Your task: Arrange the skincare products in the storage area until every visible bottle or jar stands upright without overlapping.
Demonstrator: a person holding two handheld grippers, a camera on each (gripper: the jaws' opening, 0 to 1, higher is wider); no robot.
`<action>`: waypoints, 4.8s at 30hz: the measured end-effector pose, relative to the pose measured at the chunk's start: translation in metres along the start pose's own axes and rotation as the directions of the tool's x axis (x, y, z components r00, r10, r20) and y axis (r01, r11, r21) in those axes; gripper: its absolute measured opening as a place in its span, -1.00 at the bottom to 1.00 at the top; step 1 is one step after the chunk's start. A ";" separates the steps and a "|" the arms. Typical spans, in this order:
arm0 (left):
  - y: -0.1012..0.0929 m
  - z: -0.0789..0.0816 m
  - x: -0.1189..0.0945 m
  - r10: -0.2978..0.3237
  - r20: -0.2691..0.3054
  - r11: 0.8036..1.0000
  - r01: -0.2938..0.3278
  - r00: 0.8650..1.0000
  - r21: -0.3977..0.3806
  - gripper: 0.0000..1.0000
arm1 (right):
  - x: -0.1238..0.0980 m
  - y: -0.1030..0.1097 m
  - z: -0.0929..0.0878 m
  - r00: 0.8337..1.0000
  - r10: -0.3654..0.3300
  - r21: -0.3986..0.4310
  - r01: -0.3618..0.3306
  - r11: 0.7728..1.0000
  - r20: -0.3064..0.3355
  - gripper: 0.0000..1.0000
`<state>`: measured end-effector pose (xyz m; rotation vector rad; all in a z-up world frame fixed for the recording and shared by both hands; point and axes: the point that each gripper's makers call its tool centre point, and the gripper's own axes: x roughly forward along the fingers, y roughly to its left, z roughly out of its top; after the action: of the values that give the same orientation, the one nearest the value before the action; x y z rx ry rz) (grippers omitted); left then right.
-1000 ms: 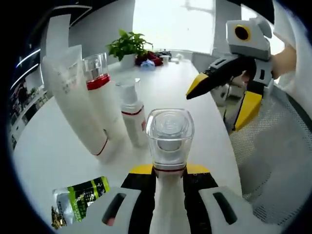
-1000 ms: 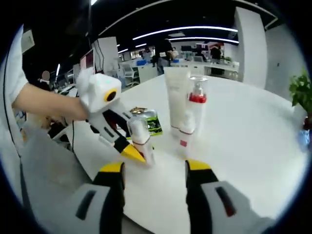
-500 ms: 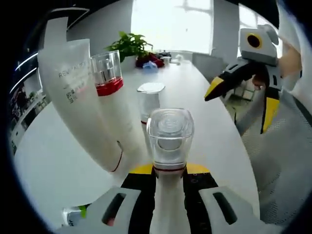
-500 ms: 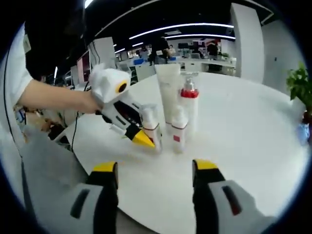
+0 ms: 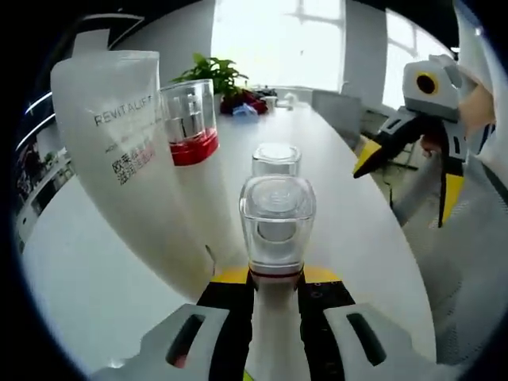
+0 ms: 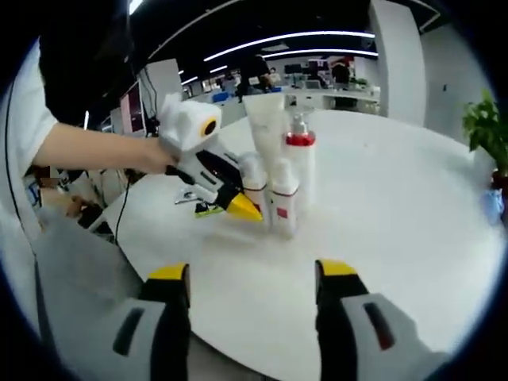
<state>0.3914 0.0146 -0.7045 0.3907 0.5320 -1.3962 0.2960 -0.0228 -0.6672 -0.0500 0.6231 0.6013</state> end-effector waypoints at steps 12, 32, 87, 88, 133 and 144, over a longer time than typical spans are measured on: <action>0.001 0.003 0.005 -0.019 0.001 1.000 0.019 1.000 0.010 -0.64 | 0.001 -0.001 -0.002 1.000 -0.006 0.010 0.006 1.000 -0.002 0.28; 0.001 -0.001 0.005 -0.018 -0.027 1.000 0.018 0.999 -0.001 -0.59 | 0.001 -0.001 -0.002 1.000 -0.005 0.024 0.005 1.000 -0.001 0.29; -0.067 -0.053 -0.130 0.344 -0.083 0.844 -0.346 0.935 -0.410 0.67 | -0.030 0.007 0.021 0.994 -0.008 -0.049 0.014 0.999 0.112 0.67; -0.069 -0.055 -0.133 0.360 -0.087 0.834 -0.362 0.929 -0.416 0.71 | -0.030 0.007 0.021 0.994 -0.009 -0.047 0.014 0.999 0.113 0.67; -0.042 -0.087 -0.147 0.564 -0.248 0.429 -0.537 0.787 -0.726 0.94 | -0.034 0.019 0.022 0.992 0.029 -0.117 -0.014 0.993 0.126 0.63; -0.003 -0.098 -0.128 0.581 -0.369 0.268 -0.598 0.725 -0.755 0.94 | -0.035 0.014 0.022 0.992 0.002 -0.112 0.012 0.994 0.129 0.63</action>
<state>0.3656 0.1735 -0.7120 -0.2236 0.9030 -0.2499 0.2772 -0.0240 -0.6280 -0.1177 0.4632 0.6295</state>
